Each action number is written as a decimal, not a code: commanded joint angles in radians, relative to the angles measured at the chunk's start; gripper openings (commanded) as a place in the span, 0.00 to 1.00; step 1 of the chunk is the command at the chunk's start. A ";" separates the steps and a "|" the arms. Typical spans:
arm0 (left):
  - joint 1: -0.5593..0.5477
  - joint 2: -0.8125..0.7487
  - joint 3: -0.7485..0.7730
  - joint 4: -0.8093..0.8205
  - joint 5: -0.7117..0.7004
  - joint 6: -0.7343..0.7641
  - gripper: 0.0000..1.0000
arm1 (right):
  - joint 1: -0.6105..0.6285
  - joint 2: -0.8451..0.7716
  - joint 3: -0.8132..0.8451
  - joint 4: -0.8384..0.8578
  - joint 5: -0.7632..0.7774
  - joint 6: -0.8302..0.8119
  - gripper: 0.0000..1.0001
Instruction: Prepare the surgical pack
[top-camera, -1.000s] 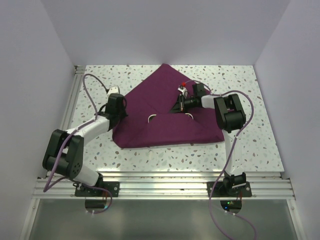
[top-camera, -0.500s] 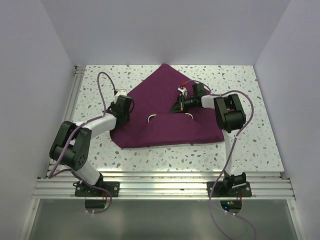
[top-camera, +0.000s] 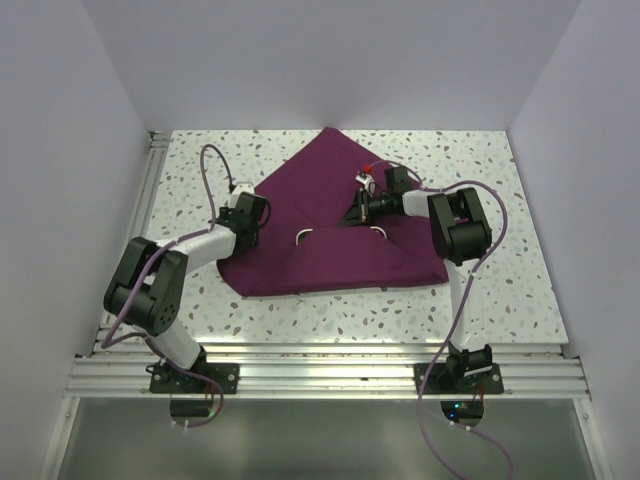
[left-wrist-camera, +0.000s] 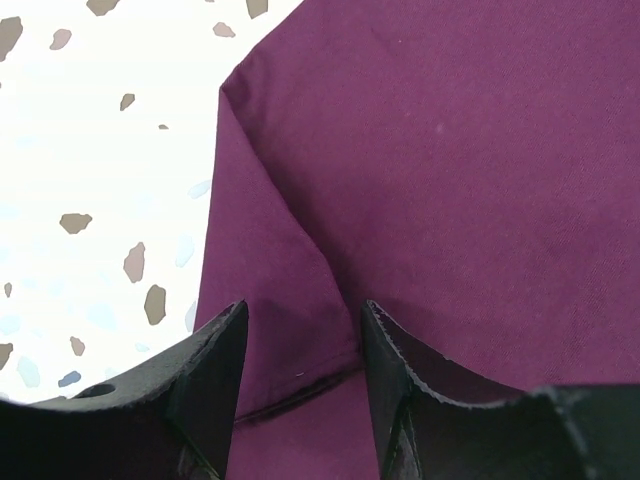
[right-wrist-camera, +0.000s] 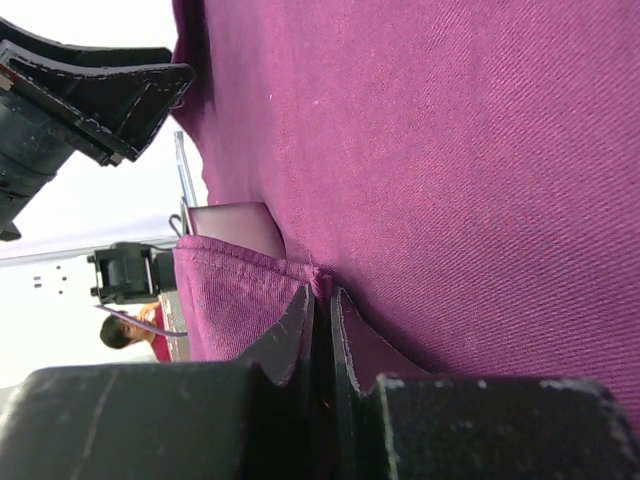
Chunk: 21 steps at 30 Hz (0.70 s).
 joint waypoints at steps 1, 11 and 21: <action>-0.004 -0.014 0.025 -0.004 -0.012 0.005 0.52 | 0.019 0.082 -0.026 -0.079 0.090 -0.036 0.00; -0.005 -0.053 0.012 -0.018 0.028 0.027 0.58 | 0.021 0.081 -0.024 -0.080 0.090 -0.036 0.00; -0.005 -0.018 0.051 -0.075 -0.035 0.007 0.19 | 0.021 0.079 -0.027 -0.082 0.091 -0.036 0.00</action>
